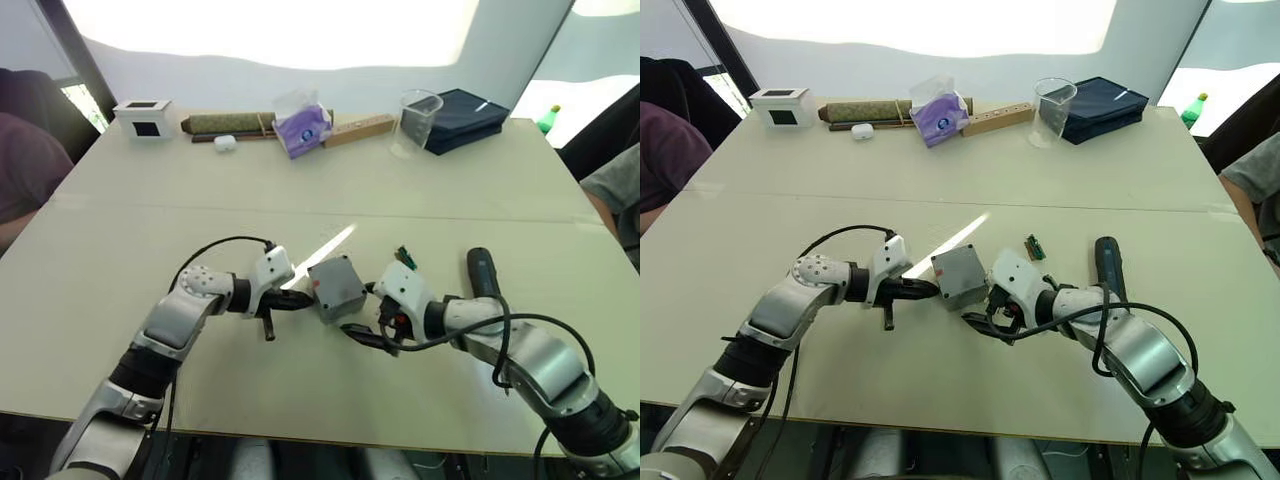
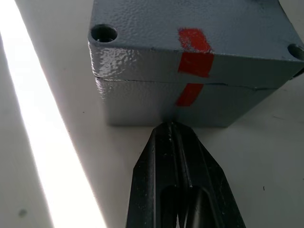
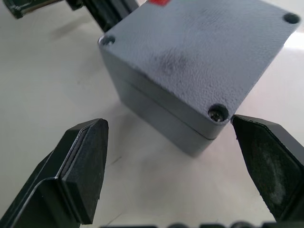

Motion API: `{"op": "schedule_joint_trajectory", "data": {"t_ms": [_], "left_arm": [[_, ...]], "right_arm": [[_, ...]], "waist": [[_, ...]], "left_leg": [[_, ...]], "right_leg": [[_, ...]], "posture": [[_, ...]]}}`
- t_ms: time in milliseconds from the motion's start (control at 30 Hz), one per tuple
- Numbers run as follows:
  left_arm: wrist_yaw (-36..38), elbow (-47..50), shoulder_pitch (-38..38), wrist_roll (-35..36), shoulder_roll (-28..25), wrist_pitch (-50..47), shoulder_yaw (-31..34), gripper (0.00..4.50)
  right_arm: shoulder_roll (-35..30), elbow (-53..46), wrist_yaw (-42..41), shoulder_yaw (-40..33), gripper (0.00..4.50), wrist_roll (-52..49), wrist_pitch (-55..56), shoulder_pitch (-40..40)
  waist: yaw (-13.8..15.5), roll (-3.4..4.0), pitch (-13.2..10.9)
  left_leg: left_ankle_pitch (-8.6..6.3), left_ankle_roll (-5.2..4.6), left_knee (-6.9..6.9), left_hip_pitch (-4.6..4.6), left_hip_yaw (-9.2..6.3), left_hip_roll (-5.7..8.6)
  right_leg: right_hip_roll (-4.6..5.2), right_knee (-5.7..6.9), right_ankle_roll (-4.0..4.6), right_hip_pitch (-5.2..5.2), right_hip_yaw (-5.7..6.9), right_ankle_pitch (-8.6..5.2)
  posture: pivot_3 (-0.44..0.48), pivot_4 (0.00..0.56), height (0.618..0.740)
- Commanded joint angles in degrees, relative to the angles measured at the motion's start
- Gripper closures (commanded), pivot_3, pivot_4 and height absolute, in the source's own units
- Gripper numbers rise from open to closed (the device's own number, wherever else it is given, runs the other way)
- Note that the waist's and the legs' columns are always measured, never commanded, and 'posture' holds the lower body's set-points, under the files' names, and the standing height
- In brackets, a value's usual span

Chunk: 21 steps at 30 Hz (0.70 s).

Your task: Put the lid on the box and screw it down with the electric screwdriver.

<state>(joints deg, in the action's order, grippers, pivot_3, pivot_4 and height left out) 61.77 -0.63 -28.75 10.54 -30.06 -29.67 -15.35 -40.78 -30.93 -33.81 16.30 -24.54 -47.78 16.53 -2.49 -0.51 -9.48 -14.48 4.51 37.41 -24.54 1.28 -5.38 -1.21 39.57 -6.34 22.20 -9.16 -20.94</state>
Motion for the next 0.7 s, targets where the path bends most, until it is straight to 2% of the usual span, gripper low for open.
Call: {"op": "schedule_joint_trajectory", "data": {"t_ms": [33, 700], "left_arm": [[0.3, -0.12, -2.04, 0.33, 0.43, 1.59, 0.13, 4.5], [1.74, -3.69, -4.74, -0.35, 0.7, 4.12, -0.56, 4.5]], "right_arm": [[2.11, -4.32, 0.54, -1.4, 0.07, -1.32, -1.0, -0.79], [5.25, -7.12, 3.39, -3.77, 0.07, -0.9, -6.12, -2.7]], "waist": [[0.01, 0.0, 0.0], [0.06, 0.0, 0.0]], "left_leg": [[-0.01, -0.02, 0.0, 0.02, 0.0, 0.0], [0.01, 0.03, 0.0, 0.03, 0.0, 0.0]], "right_leg": [[0.0, 0.0, 0.0, -0.02, 0.0, 0.0], [-0.01, 0.0, 0.0, -0.03, -0.01, 0.0]], "posture": [[0.0, 0.15, 0.739], [0.0, 0.15, 0.739]]}}
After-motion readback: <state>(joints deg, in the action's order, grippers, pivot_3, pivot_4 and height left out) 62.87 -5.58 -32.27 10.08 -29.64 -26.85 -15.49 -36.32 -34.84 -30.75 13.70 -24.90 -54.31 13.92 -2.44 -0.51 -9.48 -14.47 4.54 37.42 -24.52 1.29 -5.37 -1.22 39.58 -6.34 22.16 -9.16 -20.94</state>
